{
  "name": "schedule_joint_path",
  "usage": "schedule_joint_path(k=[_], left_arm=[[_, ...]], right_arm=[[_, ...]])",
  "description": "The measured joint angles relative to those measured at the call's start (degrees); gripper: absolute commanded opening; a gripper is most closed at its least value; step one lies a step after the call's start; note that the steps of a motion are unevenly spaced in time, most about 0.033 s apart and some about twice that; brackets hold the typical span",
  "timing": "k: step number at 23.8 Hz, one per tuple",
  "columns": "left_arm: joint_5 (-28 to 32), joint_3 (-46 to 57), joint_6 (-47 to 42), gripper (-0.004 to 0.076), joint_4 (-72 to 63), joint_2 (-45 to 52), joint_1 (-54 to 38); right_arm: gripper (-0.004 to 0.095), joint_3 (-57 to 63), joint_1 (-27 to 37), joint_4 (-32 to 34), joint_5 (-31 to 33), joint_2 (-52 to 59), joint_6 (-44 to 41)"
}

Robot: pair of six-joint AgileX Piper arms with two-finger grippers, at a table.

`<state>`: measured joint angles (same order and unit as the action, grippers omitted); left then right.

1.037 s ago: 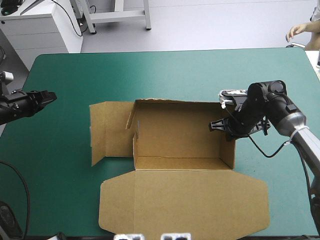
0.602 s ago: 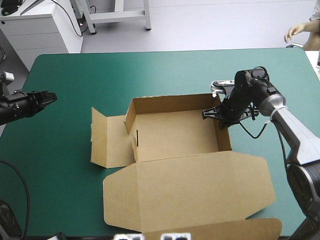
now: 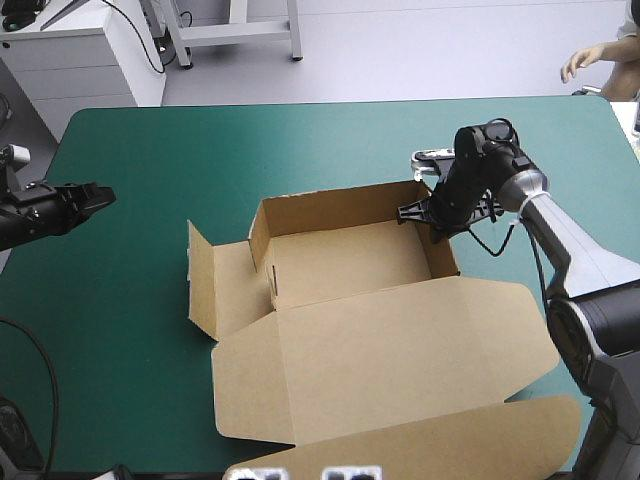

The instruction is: Fold the box

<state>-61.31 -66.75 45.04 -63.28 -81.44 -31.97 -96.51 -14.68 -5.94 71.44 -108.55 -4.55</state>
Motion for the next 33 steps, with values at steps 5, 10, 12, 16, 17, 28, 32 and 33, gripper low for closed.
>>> schedule_joint_path(k=[5,10,12,16,17,28,32,33], left_arm=[[-0.97,0.07,0.00,-0.0008,0.24,-0.37,0.00],[-1.02,0.07,0.67,-0.0008,0.24,-0.37,0.00],[-1.04,0.07,1.45,-0.0008,0.24,-0.37,0.00],[-1.04,0.07,1.67,-0.0008,0.24,-0.37,0.00],[-1.08,0.07,1.71,-0.0008,0.24,-0.37,0.00],[-1.08,0.07,1.88,-0.0008,0.24,-0.37,0.00],[-1.08,0.07,1.88,-0.0008,0.24,-0.37,0.00],[-1.08,0.07,1.88,-0.0008,0.24,-0.37,0.00]], right_arm=[[0.0913,-1.89,0.00,0.01,-0.77,-0.55,0.57],[0.0905,-1.59,0.00,-0.97,-0.88,0.52,0.57],[0.0903,0.05,0.00,-2.64,-0.88,4.42,0.64],[0.0904,4.36,0.00,-3.02,-0.82,9.88,1.03],[0.0904,6.09,0.00,-3.02,-0.82,11.07,1.03],[0.0719,13.02,0.00,-3.08,-1.31,10.12,1.21],[0.0143,13.02,0.00,-3.66,-1.55,7.85,2.94],[0.0004,13.02,0.00,-3.66,-1.55,7.19,3.37]])
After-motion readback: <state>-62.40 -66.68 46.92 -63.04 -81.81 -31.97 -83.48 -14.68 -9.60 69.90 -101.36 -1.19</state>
